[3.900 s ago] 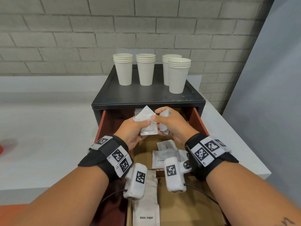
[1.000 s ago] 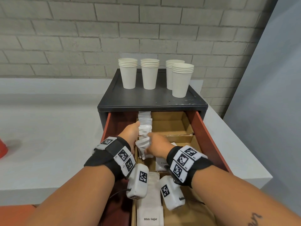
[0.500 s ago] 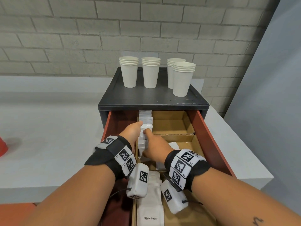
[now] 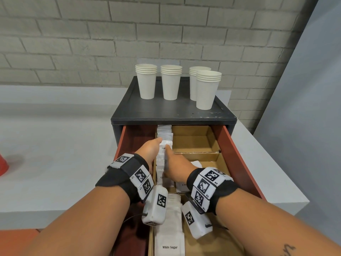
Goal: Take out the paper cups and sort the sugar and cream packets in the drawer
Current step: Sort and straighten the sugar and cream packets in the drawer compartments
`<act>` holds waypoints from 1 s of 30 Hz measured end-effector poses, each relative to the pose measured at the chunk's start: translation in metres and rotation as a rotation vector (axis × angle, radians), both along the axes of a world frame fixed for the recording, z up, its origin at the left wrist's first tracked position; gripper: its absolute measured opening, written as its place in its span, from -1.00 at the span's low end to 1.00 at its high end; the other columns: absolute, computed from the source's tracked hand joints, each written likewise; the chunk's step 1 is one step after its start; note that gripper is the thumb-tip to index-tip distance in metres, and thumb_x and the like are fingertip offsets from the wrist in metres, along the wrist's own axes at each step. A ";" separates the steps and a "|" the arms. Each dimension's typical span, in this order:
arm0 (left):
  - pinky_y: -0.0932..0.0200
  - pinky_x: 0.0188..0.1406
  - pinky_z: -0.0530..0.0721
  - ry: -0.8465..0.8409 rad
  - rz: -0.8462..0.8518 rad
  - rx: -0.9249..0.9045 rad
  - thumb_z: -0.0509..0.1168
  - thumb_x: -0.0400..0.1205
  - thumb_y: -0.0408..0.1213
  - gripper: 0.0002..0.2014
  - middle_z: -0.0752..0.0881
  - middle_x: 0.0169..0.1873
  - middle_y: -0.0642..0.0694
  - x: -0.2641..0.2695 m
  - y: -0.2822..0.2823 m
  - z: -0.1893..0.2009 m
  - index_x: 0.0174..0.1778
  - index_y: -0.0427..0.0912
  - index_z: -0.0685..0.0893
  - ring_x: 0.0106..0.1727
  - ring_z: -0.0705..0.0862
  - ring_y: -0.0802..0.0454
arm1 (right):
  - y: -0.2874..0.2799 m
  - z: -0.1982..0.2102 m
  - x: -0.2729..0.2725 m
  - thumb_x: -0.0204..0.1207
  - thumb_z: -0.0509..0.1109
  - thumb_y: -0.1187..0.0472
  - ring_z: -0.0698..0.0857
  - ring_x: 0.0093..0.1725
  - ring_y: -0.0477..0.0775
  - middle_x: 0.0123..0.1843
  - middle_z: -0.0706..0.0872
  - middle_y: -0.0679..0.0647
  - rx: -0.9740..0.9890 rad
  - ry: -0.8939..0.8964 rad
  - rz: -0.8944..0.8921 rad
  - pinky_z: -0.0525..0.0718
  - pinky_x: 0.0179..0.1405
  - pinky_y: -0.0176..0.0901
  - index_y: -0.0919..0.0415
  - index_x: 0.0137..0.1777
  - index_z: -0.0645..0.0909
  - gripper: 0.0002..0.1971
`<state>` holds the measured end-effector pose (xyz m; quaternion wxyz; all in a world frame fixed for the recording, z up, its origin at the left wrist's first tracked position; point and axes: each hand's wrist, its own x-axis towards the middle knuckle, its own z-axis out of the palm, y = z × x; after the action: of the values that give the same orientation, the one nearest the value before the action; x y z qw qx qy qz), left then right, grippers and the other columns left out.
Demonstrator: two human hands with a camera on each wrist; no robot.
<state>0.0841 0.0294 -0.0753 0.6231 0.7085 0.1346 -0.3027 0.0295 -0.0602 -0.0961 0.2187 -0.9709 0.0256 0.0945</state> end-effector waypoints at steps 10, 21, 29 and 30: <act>-0.24 0.52 0.31 -0.005 -0.004 -0.032 0.07 0.67 0.11 -0.37 0.35 0.55 -0.27 -0.001 0.000 0.000 0.60 -0.17 0.26 0.53 0.36 -0.25 | 0.000 0.000 -0.001 0.52 0.36 0.28 0.67 0.10 0.26 0.21 0.61 0.32 -0.108 -0.078 0.012 0.57 -0.12 -0.08 0.09 0.67 -0.18 -0.11; -0.20 0.53 0.32 -0.039 0.011 -0.013 0.08 0.70 0.04 -0.40 0.36 0.54 -0.28 -0.003 -0.001 0.003 0.61 -0.18 0.23 0.52 0.37 -0.24 | -0.001 0.003 -0.007 0.51 0.39 0.20 0.70 0.07 0.25 0.11 0.70 0.28 -0.054 -0.109 -0.016 0.69 -0.01 0.01 0.06 0.67 -0.15 -0.11; -0.17 0.47 0.41 -0.025 -0.006 -0.024 0.09 0.71 0.00 -0.43 0.43 0.48 -0.31 -0.009 0.001 0.010 0.57 -0.25 0.26 0.44 0.46 -0.25 | -0.004 0.006 -0.013 0.42 0.49 0.22 0.63 0.20 0.23 0.24 0.63 0.26 0.013 -0.078 -0.019 0.63 0.12 -0.01 0.08 0.67 -0.18 0.02; -0.15 0.46 0.42 -0.029 -0.011 -0.027 0.09 0.71 -0.01 -0.44 0.44 0.47 -0.31 -0.009 0.001 0.009 0.56 -0.26 0.28 0.44 0.46 -0.25 | -0.004 0.006 -0.013 0.40 0.52 0.21 0.63 0.20 0.23 0.25 0.61 0.25 0.015 -0.073 -0.017 0.63 0.13 -0.01 0.05 0.67 -0.18 0.04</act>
<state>0.0750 0.0305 -0.0660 0.6330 0.7050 0.1176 -0.2976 0.0161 -0.0641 -0.0897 0.2274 -0.9718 0.0249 0.0572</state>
